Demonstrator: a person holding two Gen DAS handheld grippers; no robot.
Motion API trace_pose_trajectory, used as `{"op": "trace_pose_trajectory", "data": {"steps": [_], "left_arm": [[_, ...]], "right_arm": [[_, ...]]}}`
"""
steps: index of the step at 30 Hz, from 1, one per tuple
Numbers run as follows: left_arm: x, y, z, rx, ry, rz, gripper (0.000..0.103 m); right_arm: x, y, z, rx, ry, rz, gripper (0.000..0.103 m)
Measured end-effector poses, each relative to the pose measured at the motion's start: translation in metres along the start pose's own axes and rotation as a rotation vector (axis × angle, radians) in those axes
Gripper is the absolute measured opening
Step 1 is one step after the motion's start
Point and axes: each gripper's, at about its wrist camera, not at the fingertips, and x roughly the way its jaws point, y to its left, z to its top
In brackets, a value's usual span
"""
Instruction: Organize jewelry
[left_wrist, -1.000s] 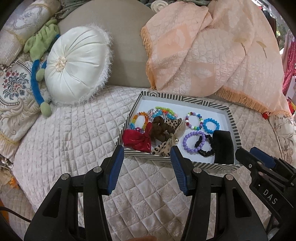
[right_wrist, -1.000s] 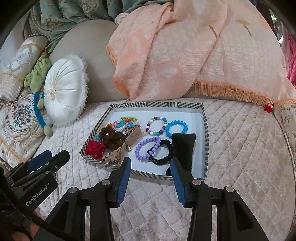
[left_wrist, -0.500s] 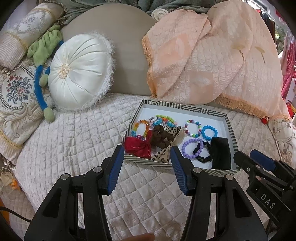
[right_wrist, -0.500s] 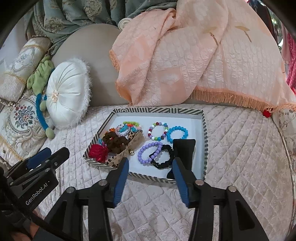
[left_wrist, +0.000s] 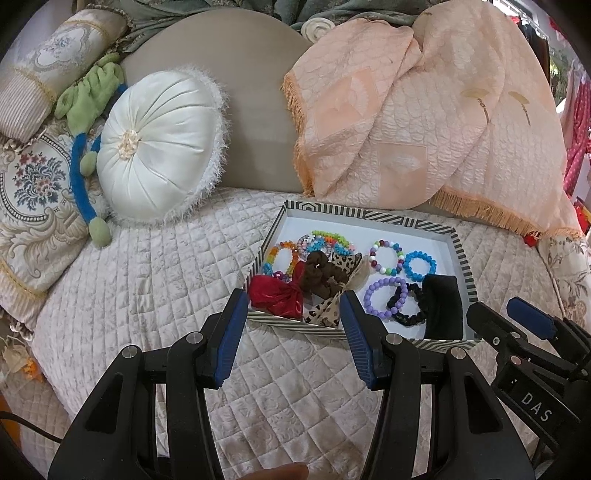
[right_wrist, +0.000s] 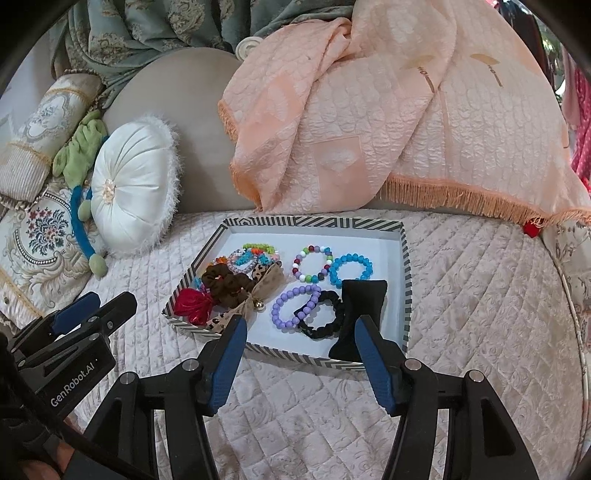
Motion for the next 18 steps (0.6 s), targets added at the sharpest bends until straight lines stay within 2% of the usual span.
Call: {"op": "trace_pose_trajectory", "data": {"steps": [18], "left_arm": [[0.0030, 0.0003, -0.0019, -0.004, 0.008, 0.012, 0.052]], "right_arm": [[0.0016, -0.0029, 0.0000, -0.014, 0.010, -0.006, 0.059]]}}
